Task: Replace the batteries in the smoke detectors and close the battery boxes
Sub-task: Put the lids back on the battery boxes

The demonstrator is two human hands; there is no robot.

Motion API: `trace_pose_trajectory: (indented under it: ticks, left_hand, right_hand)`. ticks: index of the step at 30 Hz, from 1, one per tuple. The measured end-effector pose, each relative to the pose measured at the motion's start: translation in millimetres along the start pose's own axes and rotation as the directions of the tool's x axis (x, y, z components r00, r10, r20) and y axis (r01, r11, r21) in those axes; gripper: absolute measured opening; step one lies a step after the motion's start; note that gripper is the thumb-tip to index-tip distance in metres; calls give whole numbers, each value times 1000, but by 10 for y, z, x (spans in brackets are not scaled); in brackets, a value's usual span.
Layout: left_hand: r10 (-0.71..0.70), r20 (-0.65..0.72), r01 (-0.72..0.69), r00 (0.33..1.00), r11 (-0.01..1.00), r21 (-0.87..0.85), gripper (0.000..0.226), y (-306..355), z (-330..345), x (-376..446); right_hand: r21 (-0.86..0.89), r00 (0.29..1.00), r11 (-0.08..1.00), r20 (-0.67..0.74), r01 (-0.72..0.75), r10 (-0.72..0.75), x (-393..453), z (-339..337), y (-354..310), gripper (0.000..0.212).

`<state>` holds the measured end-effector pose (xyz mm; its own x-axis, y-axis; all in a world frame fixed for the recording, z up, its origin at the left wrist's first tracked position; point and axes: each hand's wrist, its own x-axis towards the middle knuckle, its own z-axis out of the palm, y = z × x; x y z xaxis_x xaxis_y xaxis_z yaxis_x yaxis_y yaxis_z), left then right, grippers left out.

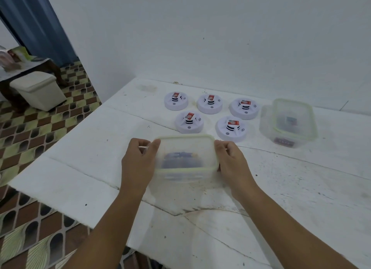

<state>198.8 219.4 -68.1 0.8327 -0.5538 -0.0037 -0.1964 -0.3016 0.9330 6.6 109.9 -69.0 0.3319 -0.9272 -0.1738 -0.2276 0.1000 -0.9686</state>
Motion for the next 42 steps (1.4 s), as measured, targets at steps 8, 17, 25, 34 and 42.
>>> trace_pose_trajectory:
  ticks: [8, 17, 25, 34, 42]
  left_hand:
    - [3, 79, -10, 997, 996, 89, 51, 0, -80, -111]
    - [-116, 234, 163, 965, 968, -192, 61, -128, -21, -197]
    - [-194, 251, 290, 948, 851, -438, 55, -125, 37, -288]
    - [-139, 241, 218, 961, 914, -343, 65, -199, 41, -275]
    - [-130, 266, 211, 955, 929, -303, 67, -159, 30, -258]
  right_hand:
    - [-177, 998, 983, 44, 44, -37, -21, 5, -22, 55]
    - [-216, 998, 976, 66, 23, -9, -40, 11, -52, 50]
    - [-259, 999, 966, 45, 20, -9, -27, 25, -32, 57]
    - [-243, 991, 966, 121, 85, -57, -76, 12, 23, 53]
    - [-193, 992, 981, 126, -2, 27, 16, 21, 79, 72]
